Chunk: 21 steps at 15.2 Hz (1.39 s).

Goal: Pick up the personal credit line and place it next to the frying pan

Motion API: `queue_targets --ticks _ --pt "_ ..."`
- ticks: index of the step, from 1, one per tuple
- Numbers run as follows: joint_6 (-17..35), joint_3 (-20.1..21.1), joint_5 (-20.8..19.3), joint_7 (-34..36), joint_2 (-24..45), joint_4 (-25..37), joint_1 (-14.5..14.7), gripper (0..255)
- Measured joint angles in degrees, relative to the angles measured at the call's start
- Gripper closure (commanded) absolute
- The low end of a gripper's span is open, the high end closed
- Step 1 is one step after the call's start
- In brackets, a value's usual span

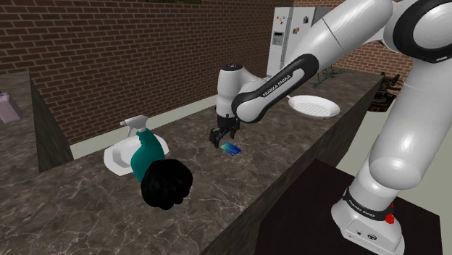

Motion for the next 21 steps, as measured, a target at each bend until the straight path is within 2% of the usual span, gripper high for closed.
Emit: queue_targets --ticks 6,7,17,21 --pt "0.42 -0.05 -0.2 0.11 0.29 -0.12 -0.02 0" --pt "0.42 -0.05 -0.2 0.11 0.29 -0.12 -0.02 255" --pt "0.38 0.0 -0.17 0.1 0.21 0.05 0.01 255" --pt "-1.91 0.1 0.97 -0.81 -1.29 0.81 -0.04 255"
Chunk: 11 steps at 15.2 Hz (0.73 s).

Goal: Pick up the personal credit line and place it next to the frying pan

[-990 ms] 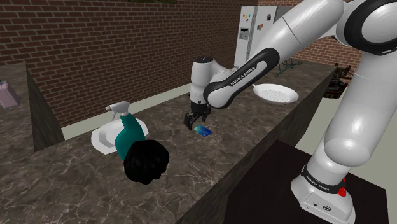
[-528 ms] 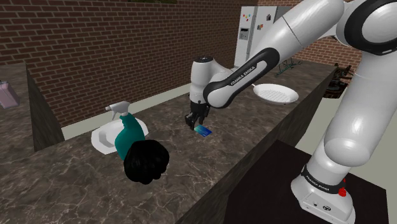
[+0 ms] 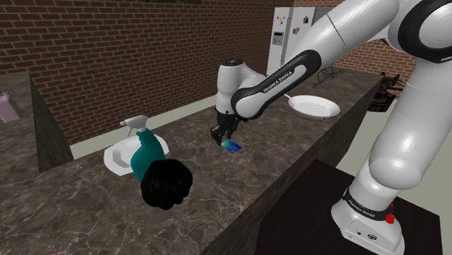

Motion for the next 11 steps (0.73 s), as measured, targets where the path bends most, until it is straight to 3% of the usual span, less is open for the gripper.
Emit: queue_targets --ticks 11 --pt "-7.96 0.02 3.03 -2.54 -4.67 3.68 0.05 255"
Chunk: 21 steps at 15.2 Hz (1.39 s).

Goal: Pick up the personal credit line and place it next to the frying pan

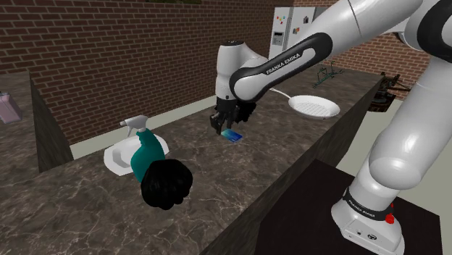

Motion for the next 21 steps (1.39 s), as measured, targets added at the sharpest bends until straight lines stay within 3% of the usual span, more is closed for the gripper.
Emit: queue_targets --ticks 10,21 --pt "-7.19 -0.3 1.72 -1.66 -3.25 4.19 0.04 255" --pt "-6.5 -9.07 5.66 -15.93 -19.2 -11.66 -3.13 255"
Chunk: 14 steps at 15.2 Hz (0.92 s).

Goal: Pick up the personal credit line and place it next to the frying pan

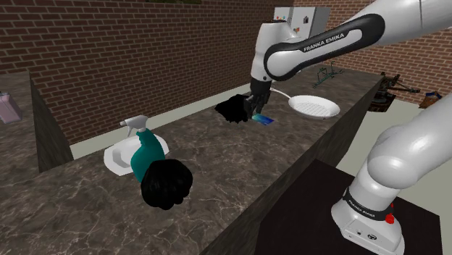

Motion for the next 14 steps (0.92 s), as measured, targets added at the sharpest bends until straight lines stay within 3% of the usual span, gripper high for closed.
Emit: queue_targets --ticks 8,14 --pt "-1.54 -8.45 -1.55 -10.9 -10.99 -9.26 -3.46 255" --pt "-3.07 -15.63 -4.8 -19.54 -14.87 -11.41 -7.49 255"
